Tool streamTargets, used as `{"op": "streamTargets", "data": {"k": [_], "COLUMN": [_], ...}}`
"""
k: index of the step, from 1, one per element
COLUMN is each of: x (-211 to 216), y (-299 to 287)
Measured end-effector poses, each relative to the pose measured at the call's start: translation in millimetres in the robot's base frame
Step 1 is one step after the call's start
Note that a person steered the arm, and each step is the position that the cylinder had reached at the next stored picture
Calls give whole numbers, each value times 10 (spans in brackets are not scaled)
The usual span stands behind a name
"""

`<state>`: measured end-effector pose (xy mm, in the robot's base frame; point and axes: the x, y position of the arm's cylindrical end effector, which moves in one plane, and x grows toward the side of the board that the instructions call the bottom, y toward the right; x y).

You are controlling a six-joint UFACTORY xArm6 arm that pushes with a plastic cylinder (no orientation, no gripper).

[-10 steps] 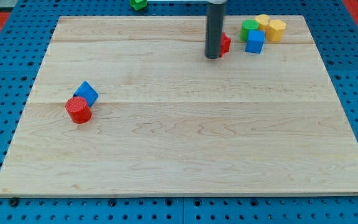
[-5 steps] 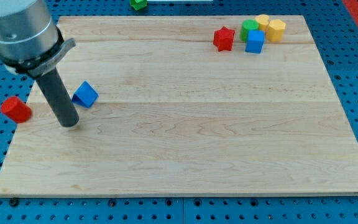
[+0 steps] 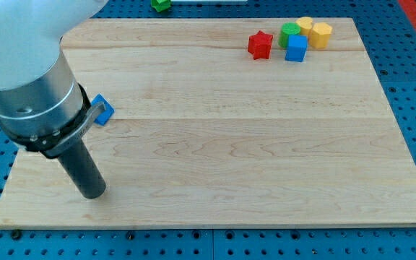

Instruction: Move blue triangle towards blue cube

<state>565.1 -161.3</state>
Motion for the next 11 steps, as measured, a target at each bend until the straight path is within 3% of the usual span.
{"op": "streamTargets", "data": {"k": [1,2,4,6,7,8,9,11], "x": [-626,-1261,-1957,-2652,-2376,-1705,-1618,-1211], "y": [-494,-597,865,-252,-1085,-1248,-1146,-90]}}
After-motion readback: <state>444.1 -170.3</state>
